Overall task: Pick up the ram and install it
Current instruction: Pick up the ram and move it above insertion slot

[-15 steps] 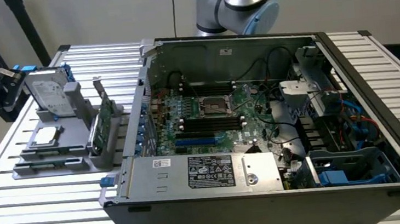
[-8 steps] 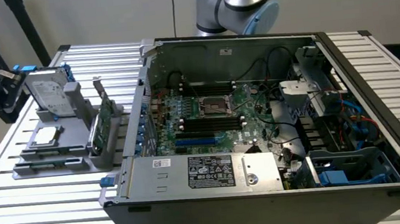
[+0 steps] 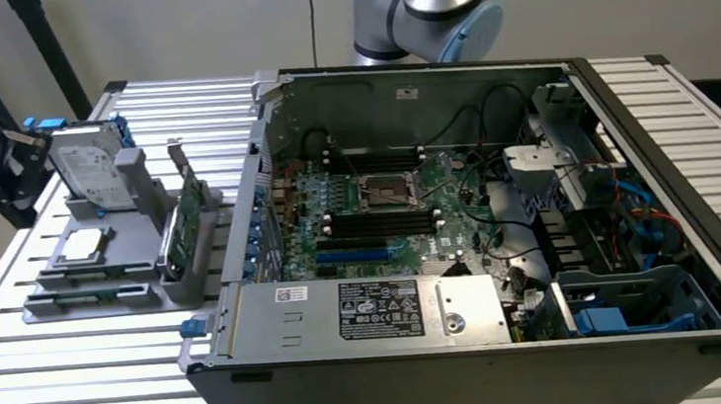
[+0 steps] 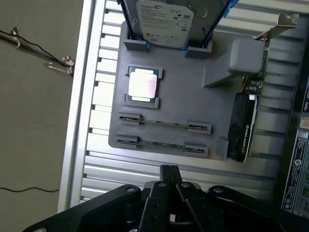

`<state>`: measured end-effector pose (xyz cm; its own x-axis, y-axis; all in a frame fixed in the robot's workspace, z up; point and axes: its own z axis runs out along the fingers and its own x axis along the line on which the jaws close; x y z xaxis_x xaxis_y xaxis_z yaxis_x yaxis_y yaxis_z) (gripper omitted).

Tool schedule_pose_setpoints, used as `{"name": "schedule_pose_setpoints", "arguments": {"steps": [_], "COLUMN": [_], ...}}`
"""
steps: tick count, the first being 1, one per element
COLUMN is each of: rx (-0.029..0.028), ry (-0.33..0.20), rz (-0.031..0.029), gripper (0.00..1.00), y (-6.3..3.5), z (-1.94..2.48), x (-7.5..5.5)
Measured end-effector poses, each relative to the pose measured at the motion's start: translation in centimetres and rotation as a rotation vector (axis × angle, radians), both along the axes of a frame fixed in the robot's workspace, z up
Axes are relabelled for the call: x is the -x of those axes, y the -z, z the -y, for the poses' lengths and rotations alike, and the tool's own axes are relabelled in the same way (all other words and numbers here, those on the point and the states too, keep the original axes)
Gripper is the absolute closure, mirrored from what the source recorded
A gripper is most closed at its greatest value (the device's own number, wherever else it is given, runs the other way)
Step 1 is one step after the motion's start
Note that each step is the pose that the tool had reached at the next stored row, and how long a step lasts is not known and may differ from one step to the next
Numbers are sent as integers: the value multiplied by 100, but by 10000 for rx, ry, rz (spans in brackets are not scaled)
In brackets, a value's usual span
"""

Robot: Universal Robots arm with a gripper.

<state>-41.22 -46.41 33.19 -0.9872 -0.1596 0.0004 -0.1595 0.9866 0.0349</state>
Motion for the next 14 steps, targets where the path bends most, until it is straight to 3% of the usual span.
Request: {"name": "schedule_pose_setpoints", "arguments": {"steps": [14], "rx": [0], "ry": [-2556], "rz": [0], "gripper": [89], "y": [121], "z": [0], "x": [0]}}
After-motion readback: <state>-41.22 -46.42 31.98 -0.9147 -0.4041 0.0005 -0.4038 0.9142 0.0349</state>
